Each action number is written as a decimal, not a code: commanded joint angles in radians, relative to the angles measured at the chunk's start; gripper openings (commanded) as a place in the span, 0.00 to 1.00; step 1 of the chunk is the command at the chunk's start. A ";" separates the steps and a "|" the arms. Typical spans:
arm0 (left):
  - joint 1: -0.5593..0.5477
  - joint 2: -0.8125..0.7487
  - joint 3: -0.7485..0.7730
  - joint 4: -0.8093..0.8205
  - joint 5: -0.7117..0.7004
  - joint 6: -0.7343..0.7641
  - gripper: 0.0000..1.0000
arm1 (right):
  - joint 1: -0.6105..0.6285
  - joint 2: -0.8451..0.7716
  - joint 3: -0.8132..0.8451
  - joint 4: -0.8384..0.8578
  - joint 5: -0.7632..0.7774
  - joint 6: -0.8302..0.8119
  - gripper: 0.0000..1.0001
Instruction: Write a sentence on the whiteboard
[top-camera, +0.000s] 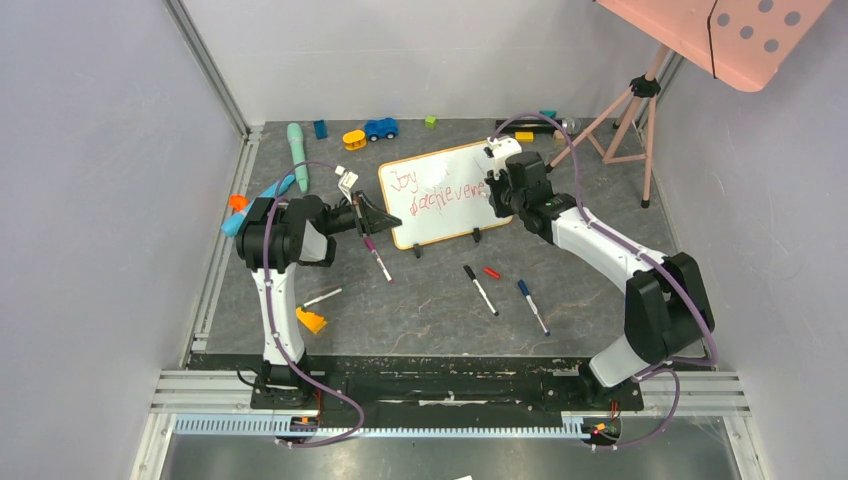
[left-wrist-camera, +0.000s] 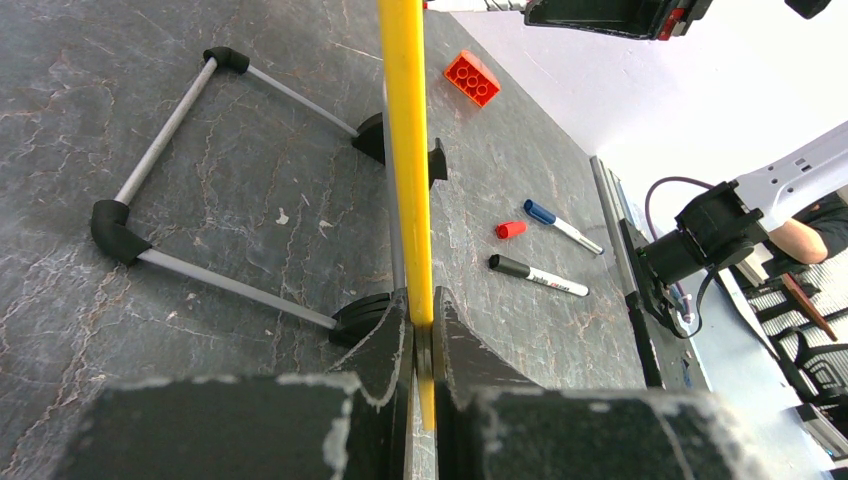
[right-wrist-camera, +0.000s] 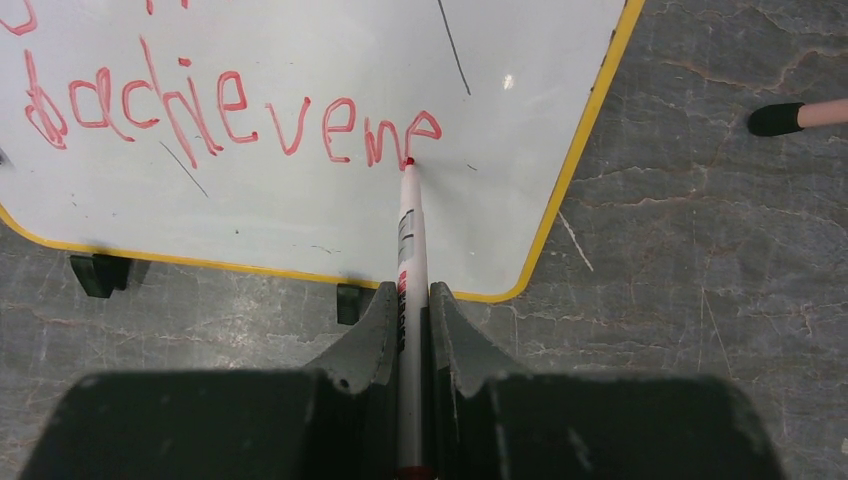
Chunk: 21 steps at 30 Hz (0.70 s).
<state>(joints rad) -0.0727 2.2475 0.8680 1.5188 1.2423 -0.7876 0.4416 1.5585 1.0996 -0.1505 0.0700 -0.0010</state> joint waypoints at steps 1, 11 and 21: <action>-0.015 0.049 -0.014 0.038 0.096 0.070 0.02 | -0.004 -0.017 0.008 -0.001 0.081 -0.008 0.00; -0.015 0.049 -0.014 0.038 0.096 0.070 0.02 | -0.006 -0.064 0.041 0.000 -0.008 -0.001 0.00; -0.015 0.049 -0.015 0.039 0.094 0.069 0.02 | -0.010 -0.093 0.066 -0.009 0.000 0.013 0.00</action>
<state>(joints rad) -0.0727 2.2486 0.8688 1.5181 1.2407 -0.7872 0.4400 1.4868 1.1168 -0.1783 0.0605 0.0101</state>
